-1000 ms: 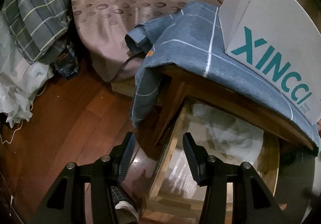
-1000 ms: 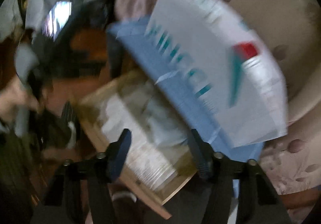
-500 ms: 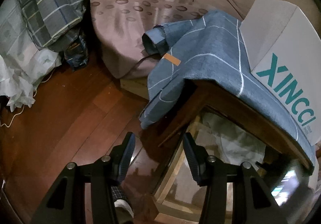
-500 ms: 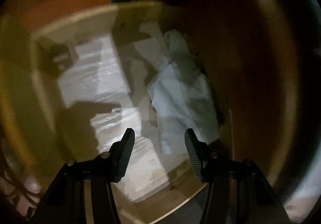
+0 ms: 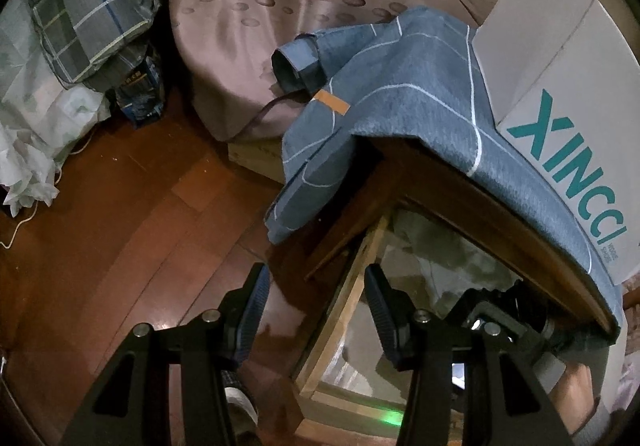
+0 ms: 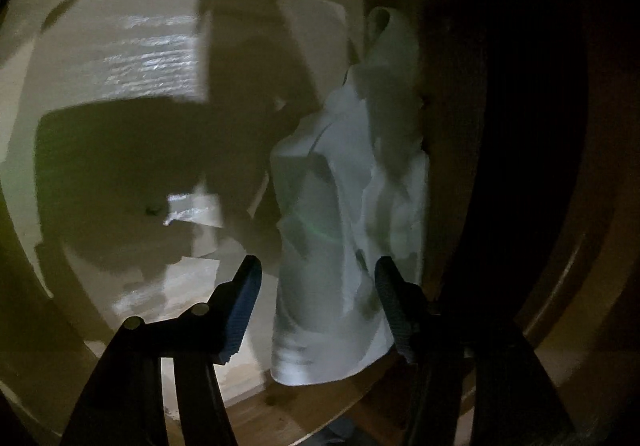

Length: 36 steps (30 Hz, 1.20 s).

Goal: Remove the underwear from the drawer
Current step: 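Grasp the long white underwear in the drawer with the right tool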

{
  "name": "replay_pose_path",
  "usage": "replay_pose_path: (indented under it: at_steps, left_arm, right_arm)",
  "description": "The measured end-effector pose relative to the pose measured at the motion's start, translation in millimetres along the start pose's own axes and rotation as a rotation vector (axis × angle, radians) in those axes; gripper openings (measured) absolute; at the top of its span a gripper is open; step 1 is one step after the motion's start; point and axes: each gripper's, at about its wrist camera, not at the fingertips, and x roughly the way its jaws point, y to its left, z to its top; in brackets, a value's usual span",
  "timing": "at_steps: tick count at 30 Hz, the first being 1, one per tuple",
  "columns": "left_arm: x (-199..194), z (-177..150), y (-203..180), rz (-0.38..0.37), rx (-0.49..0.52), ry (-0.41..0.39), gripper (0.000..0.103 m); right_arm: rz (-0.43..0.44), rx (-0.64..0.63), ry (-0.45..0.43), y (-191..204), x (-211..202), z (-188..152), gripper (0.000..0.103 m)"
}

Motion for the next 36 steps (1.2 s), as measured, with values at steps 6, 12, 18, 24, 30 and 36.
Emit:
replay_pose_path:
  at_steps: [6,12,18,24,30,36]
  left_arm:
    - [1.0,-1.4,-1.6,0.002,0.007,0.003,0.050]
    - [3.5,-0.2,-1.0,-0.003,0.002,0.018,0.050]
    - [2.3,-0.7,-0.5,-0.004,0.000,0.014,0.050]
    - [1.5,-1.7,-2.1,0.002,0.006,0.017,0.050]
    - [1.8,-3.2,-2.8,0.003,0.006,0.019,0.050]
    - [2.3,-1.7,-2.9,0.000,0.009,0.018,0.050]
  right_arm:
    - [-0.010,-0.056,0.011,7.9,11.3,1.9,0.066]
    - [0.028,-0.056,0.023,2.5,19.4,4.4,0.062]
    - [0.070,0.046,0.066,-18.1,35.0,6.6,0.021]
    - [0.345,0.221,-0.001,-32.9,12.3,1.4,0.015]
    - [0.525,0.300,-0.079,-36.7,-9.9,-5.6,0.019]
    - [0.378,0.320,-0.058,-40.6,3.7,-6.7,0.062]
